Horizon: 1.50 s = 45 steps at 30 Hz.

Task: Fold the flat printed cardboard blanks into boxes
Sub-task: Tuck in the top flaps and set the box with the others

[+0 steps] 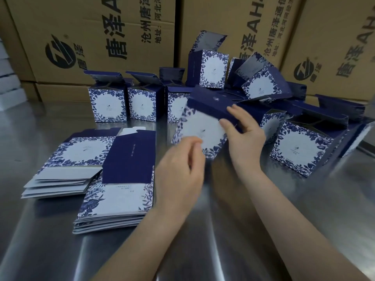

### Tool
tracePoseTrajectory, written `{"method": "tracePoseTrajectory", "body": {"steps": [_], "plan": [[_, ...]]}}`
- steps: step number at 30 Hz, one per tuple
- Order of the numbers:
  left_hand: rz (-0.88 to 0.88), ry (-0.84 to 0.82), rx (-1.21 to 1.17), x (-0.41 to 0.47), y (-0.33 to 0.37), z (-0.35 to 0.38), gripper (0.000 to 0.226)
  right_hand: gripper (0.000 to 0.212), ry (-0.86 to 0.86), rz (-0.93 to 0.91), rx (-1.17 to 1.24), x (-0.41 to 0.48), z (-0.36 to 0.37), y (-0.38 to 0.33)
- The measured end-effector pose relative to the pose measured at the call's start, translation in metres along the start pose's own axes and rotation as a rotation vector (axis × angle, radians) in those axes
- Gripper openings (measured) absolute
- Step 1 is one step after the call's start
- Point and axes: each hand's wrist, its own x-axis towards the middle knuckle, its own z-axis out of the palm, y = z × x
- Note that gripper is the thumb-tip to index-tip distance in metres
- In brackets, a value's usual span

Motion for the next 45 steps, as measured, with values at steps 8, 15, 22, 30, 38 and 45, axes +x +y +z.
{"method": "tracePoseTrajectory", "body": {"steps": [8, 15, 22, 30, 38, 45], "plan": [[0.075, -0.475, 0.134, -0.029, 0.013, 0.019, 0.018, 0.032, 0.182, -0.25, -0.272, 0.093, 0.013, -0.017], [-0.032, -0.666, 0.244, -0.037, 0.004, 0.028, 0.016, 0.024, 0.158, -0.146, -0.582, 0.155, 0.03, 0.007], [-0.045, -0.78, 0.257, -0.042, 0.001, 0.033, 0.016, 0.026, -0.002, -0.103, -0.783, 0.166, 0.041, 0.019], [-0.035, -0.773, 0.261, -0.043, -0.003, 0.038, 0.016, 0.059, -0.223, 0.101, -0.706, 0.169, 0.043, 0.018], [-0.05, -0.777, 0.259, -0.041, -0.003, 0.035, 0.017, 0.088, -0.446, 0.16, -0.507, 0.173, 0.041, 0.026], [-0.062, -0.735, 0.298, -0.038, -0.002, 0.032, 0.017, 0.082, -0.415, 0.088, -0.42, 0.139, 0.028, 0.026]]}}
